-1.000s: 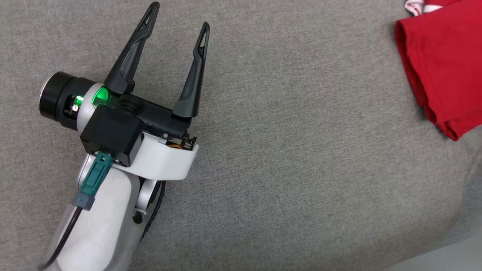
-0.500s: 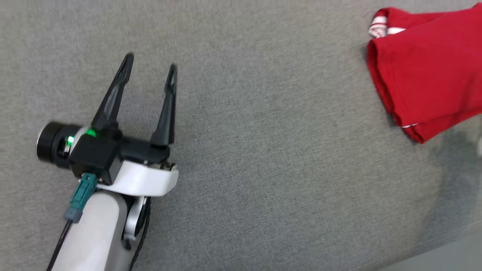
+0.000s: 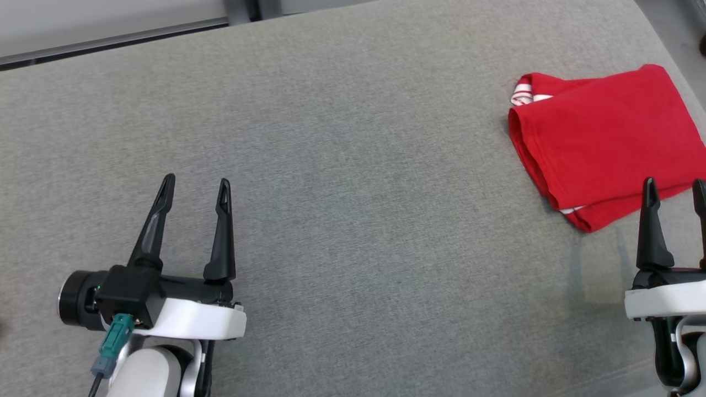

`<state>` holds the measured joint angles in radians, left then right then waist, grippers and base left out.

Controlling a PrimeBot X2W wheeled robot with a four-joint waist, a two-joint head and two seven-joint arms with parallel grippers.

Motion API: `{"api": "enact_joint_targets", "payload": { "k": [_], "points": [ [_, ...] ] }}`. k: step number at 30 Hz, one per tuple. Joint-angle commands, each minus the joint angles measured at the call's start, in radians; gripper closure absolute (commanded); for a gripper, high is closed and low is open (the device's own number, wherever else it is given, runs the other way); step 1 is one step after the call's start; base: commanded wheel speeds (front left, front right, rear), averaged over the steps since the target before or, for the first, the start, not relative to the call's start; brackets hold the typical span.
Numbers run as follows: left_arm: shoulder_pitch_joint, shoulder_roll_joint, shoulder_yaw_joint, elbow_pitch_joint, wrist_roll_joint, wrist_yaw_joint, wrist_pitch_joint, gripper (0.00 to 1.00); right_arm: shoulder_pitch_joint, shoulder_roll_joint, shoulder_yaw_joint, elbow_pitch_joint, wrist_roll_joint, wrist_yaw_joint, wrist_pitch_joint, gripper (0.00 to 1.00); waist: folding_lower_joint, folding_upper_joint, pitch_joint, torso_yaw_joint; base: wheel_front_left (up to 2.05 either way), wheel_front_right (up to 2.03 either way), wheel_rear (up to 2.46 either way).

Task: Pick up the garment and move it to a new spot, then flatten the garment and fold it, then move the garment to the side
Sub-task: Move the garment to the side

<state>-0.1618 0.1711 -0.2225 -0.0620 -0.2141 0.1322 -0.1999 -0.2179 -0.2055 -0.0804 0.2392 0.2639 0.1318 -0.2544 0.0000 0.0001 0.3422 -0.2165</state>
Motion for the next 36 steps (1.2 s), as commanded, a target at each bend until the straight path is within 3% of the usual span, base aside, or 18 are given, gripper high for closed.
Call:
{"api": "enact_joint_targets", "payload": {
  "k": [1,9,15,24,36],
  "points": [
    [0.015,-0.003,0.003,0.001,-0.002,0.010,-0.006,0.00,0.018,0.009,0.004,-0.023,0.005,-0.002,0.012,0.00,0.0000,-0.0001,-0.019,0.021,0.00,0.00,0.00],
    [0.059,-0.028,0.021,0.038,-0.045,0.024,-0.028,0.00,0.119,0.021,-0.003,-0.171,-0.028,-0.002,0.100,0.00,0.0000,-0.0001,-0.096,0.145,0.00,0.00,0.00],
    [0.126,-0.006,0.061,0.082,-0.077,0.025,-0.042,0.00,0.239,0.069,0.021,-0.293,-0.054,-0.002,0.185,0.00,0.0000,-0.0001,-0.203,0.238,0.00,0.00,0.00],
    [0.217,0.016,0.066,0.115,-0.102,0.012,-0.038,0.00,0.374,0.096,0.037,-0.370,-0.065,-0.002,0.248,0.00,0.0000,-0.0001,-0.326,0.266,0.00,0.00,0.00],
    [0.263,0.024,0.059,0.136,-0.115,0.014,-0.038,0.00,0.436,0.075,0.034,-0.421,-0.059,-0.002,0.295,0.00,0.0000,-0.0001,-0.380,0.271,0.00,0.00,0.00]
  ]
}}
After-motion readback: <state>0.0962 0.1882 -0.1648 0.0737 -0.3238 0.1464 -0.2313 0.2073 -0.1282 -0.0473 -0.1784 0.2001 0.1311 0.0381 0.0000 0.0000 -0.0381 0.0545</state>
